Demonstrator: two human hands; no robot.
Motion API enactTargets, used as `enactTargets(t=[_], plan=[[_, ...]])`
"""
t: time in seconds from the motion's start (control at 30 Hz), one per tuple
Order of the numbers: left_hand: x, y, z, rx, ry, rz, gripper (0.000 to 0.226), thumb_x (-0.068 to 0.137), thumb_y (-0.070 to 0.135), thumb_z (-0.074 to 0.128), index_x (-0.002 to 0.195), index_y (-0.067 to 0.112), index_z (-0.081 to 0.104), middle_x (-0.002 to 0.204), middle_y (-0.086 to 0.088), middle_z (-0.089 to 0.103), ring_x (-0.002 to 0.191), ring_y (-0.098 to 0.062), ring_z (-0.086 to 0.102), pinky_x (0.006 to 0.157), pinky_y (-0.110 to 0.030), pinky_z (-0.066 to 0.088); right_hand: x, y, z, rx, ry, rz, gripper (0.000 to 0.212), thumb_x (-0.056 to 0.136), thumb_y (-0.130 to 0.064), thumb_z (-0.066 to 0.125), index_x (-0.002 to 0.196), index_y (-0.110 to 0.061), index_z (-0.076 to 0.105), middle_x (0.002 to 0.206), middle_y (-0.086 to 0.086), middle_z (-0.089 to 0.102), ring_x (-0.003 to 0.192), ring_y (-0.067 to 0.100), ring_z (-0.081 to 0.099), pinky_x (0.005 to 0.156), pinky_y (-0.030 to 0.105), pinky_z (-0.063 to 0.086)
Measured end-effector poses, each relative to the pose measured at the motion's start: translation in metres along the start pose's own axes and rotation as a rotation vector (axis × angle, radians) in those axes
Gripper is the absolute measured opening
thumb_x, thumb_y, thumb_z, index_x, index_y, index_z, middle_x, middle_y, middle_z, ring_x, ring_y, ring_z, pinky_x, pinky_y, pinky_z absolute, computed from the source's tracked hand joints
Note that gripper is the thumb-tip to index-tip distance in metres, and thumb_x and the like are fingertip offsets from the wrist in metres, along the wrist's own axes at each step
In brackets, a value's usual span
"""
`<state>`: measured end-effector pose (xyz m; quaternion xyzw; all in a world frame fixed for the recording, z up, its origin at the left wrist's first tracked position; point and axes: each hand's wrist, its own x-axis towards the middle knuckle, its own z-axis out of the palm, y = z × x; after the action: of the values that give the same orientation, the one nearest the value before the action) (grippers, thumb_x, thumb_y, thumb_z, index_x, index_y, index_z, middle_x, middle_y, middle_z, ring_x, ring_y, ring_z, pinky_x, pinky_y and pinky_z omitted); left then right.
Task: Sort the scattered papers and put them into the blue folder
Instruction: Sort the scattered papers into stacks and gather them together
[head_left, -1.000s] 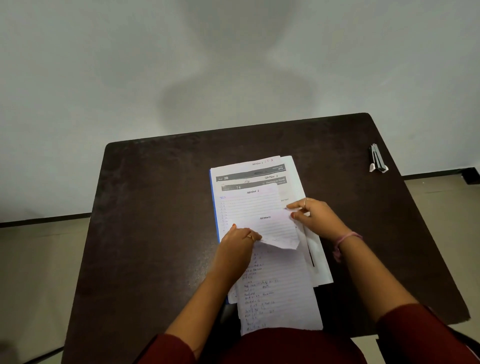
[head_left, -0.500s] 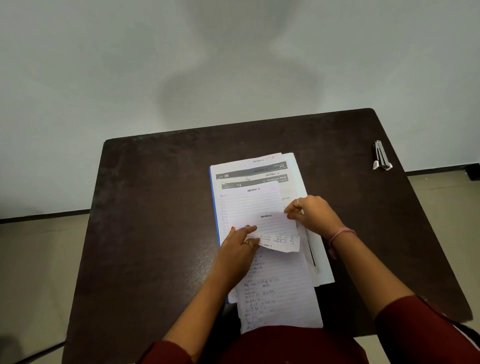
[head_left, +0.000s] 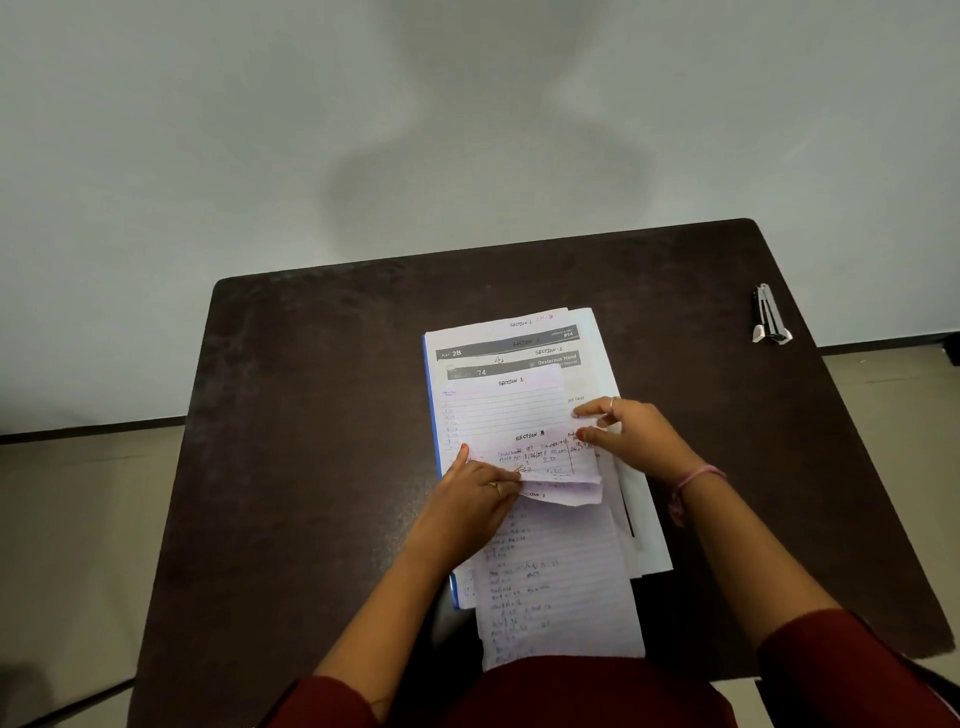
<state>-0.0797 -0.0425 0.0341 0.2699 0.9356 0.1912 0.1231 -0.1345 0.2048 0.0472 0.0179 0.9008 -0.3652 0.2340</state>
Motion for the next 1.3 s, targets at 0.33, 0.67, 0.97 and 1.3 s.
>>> enactTargets(t=[0.33,0.67,0.97,1.3], plan=[[-0.006,0.003,-0.002,-0.117,0.023,-0.117,0.034,0.101,0.022,0.043,0.132,0.024,0.056,0.123,0.003,0.065,0.127,-0.018,0.049,0.119,-0.041,0.019,0.006,-0.001,0.010,-0.355,0.097,-0.104,0.026,0.092,-0.029,0.060,0.116,-0.022,0.068,0.111,-0.003,0.069,0.101,0.016,0.055,0.093,0.036,0.046],[-0.007,0.002,0.012,-0.126,0.170,-0.001,0.010,0.085,0.018,0.069,0.094,0.017,0.073,0.143,-0.006,0.047,0.136,-0.025,0.039,0.113,-0.049,0.016,-0.028,0.000,0.023,-0.090,-0.001,-0.129,0.015,0.098,-0.019,0.048,0.103,-0.018,0.063,0.107,-0.003,0.057,0.098,0.010,0.052,0.084,0.016,0.045],[-0.005,0.004,0.011,-0.120,0.151,-0.012,0.018,0.090,0.022,0.064,0.101,0.014,0.074,0.148,-0.002,0.041,0.141,-0.019,0.026,0.115,-0.047,0.008,-0.018,0.003,0.026,-0.182,0.187,-0.224,0.015,0.089,-0.023,0.064,0.102,-0.016,0.065,0.103,-0.004,0.066,0.084,0.008,0.059,0.075,0.015,0.049],[-0.007,0.001,0.013,-0.117,0.134,-0.012,0.018,0.091,0.026,0.062,0.099,0.016,0.075,0.152,0.001,0.034,0.141,-0.014,0.014,0.116,-0.048,0.006,-0.032,0.010,0.029,-0.163,0.319,-0.311,0.016,0.084,-0.017,0.070,0.100,-0.015,0.074,0.100,0.002,0.074,0.082,0.021,0.072,0.076,0.035,0.059]])
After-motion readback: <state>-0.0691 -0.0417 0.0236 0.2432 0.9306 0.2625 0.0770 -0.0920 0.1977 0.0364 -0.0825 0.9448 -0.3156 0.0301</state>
